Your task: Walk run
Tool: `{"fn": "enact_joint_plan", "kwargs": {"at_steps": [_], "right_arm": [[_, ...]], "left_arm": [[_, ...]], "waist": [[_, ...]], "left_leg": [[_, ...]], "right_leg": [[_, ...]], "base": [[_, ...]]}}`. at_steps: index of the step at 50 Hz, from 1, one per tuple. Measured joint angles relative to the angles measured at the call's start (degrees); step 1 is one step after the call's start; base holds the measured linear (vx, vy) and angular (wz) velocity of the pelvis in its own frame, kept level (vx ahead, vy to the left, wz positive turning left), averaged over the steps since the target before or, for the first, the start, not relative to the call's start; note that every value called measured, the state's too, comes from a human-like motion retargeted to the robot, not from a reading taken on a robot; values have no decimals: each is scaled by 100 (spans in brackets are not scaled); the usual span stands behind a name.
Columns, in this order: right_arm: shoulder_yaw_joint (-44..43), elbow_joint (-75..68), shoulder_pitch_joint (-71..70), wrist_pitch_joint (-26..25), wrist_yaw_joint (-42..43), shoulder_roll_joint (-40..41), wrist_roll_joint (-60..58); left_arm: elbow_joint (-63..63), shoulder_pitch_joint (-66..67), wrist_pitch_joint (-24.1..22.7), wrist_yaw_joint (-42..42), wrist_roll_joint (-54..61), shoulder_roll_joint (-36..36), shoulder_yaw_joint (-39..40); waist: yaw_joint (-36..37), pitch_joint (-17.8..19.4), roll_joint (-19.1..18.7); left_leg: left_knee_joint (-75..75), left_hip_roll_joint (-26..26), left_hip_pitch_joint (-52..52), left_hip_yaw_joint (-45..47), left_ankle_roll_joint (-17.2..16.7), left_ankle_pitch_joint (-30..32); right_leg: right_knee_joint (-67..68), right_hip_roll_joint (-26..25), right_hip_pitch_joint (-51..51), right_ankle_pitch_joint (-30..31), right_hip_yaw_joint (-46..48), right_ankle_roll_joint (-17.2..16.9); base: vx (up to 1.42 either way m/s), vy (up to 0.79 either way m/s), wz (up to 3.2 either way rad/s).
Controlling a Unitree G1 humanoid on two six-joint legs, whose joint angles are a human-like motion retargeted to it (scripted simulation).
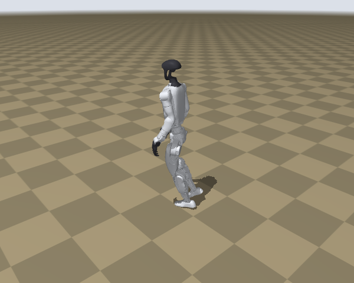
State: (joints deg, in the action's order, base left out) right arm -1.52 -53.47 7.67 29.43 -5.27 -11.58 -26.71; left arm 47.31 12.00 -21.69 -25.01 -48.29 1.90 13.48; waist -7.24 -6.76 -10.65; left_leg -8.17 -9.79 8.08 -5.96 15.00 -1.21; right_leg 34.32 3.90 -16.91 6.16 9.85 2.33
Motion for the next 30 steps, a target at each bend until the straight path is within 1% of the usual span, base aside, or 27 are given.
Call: {"fn": "enact_joint_plan", "kwargs": {"at_steps": [3,4,5,7,8,10,11,12,13,15,16,17,18,19,20,21,22,23,24,25,26,27,28,30], "right_arm": [[-264,105,207,104,241,109,453],[-312,109,254,72,224,131,549],[-352,104,293,22,179,148,628],[-374,83,299,-136,-42,146,608],[-361,87,281,-212,-160,134,555],[-287,141,191,-351,-369,77,393],[-219,177,147,-378,-395,38,290],[-149,213,107,-395,-405,4,186],[-75,246,74,-396,-383,-21,80],[45,305,67,-384,-324,-58,-119],[68,331,110,-377,-318,-70,-202],[77,346,149,-371,-313,-66,-272],[57,340,183,-367,-308,-30,-317],[-38,298,233,-358,-296,28,-306],[-171,238,293,-347,-281,96,-268],[-176,168,312,-356,-297,160,-171],[-165,93,305,-367,-323,212,-83],[-122,7,244,-384,-367,242,-10],[-104,-93,166,-408,-445,264,26],[-101,-200,79,-436,-541,282,44],[-69,-252,-1,-466,-634,272,28],[-17,-276,-79,-490,-714,248,17],[76,-244,-152,-500,-766,196,17],[290,-103,-306,-499,-778,68,49]], "left_arm": [[-52,-11,-24,186,-115,36,-65],[-19,-23,12,249,-129,29,-58],[28,-38,56,307,-138,18,-43],[151,-46,143,305,-124,-21,33],[208,-39,184,277,-109,-51,83],[322,-22,238,219,-50,-136,213],[370,21,255,220,-5,-187,270],[417,69,275,227,35,-237,322],[461,126,300,243,64,-287,363],[524,253,313,240,64,-358,381],[527,321,275,202,-7,-380,362],[523,375,229,165,-107,-387,339],[507,399,166,131,-264,-365,310],[479,415,135,135,-448,-316,183],[443,427,120,160,-646,-253,7],[373,397,150,226,-833,-207,-101],[300,357,163,299,-1007,-170,-176],[220,298,141,384,-1155,-155,-188],[157,270,116,518,-1236,-150,-209],[102,257,89,678,-1284,-151,-235],[88,261,102,869,-1269,-197,-229],[75,263,115,1042,-1224,-244,-224],[62,261,125,1178,-1122,-292,-220],[2,238,58,1316,-781,-341,-214]], "waist": [[-311,-187,156],[-378,-221,232],[-432,-246,317],[-449,-205,500],[-444,-164,572],[-448,-33,650],[-463,41,685],[-487,99,710],[-531,128,714],[-696,77,671],[-858,61,543],[-995,33,415],[-1082,-16,286],[-1124,-39,160],[-1144,-47,34],[-1119,-9,-1],[-1076,0,47],[-996,-48,263],[-917,-97,467],[-840,-148,666],[-695,-153,803],[-541,-150,927],[-366,-129,1026],[16,-89,1121]], "left_leg": [[-115,-394,-64,-838,0,123],[-159,-535,-112,-1121,0,147],[-202,-681,-170,-1405,0,171],[-231,-873,-383,-1740,0,243],[-228,-916,-515,-1850,0,289],[-203,-934,-822,-1984,0,416],[-230,-949,-1005,-1980,0,495],[-257,-958,-1171,-1944,0,602],[-283,-952,-1304,-1845,0,768],[-402,-982,-1494,-1622,0,1257],[-591,-954,-1563,-1457,-35,1686],[-825,-889,-1559,-1261,-245,2154],[-1147,-751,-1411,-1005,-807,2699],[-1663,-474,-1159,-624,-1443,2977],[-2276,-128,-855,-180,-2115,3121],[-2987,228,-575,334,-2646,3121],[-3514,464,-321,785,-2899,3121],[-3671,458,-118,1111,-2598,3121],[-3760,310,103,1309,-2166,2865],[-3816,92,334,1443,-1670,2481],[-3827,53,578,1714,-1474,2163],[-3817,-5,842,1925,-1352,1870],[-3764,-101,1142,2014,-1377,1631],[-3560,-105,1771,2160,-1429,1185]], "right_leg": [[-1327,-120,-263,100,-914,-554],[-1718,-111,-352,85,-1259,-682],[-2086,-78,-445,49,-1591,-787],[-2667,-30,-619,-106,-1959,-878],[-2901,-71,-704,-203,-2088,-880],[-3282,-239,-776,-447,-2406,-1109],[-3396,-312,-738,-510,-2478,-1484],[-3471,-364,-698,-530,-2502,-1733],[-3469,-377,-653,-466,-2432,-1733],[-3285,-449,-500,57,-2704,-1530],[-3069,-343,-436,-84,-2453,-1399],[-2850,-296,-383,-260,-2321,-1255],[-2625,-366,-354,-508,-2429,-1084],[-2441,-397,-288,-747,-2315,-928],[-2277,-408,-203,-983,-2092,-778],[-2235,-364,-45,-1155,-1736,-743],[-2251,-269,113,-1279,-1466,-704],[-2384,-71,271,-1309,-1368,-656],[-2479,103,412,-1355,-1257,-616],[-2555,266,545,-1410,-1140,-580],[-2652,332,672,-1426,-1070,-579],[-2753,380,796,-1443,-996,-586],[-2863,394,915,-1464,-914,-608],[-3039,317,1124,-1576,-731,-675]], "base": [[61,-16,395],[50,-13,348],[47,-13,302],[60,-14,241],[65,-13,190],[61,-11,150],[68,-12,119],[84,-12,105],[90,-3,113],[91,16,147],[95,26,200],[101,9,229],[93,-11,247],[79,-22,274],[67,-18,266],[67,-21,234],[72,-29,181],[69,-29,161],[63,-25,149],[61,-18,123],[66,-16,91],[75,-18,51],[72,-21,33],[61,-25,19]]}}
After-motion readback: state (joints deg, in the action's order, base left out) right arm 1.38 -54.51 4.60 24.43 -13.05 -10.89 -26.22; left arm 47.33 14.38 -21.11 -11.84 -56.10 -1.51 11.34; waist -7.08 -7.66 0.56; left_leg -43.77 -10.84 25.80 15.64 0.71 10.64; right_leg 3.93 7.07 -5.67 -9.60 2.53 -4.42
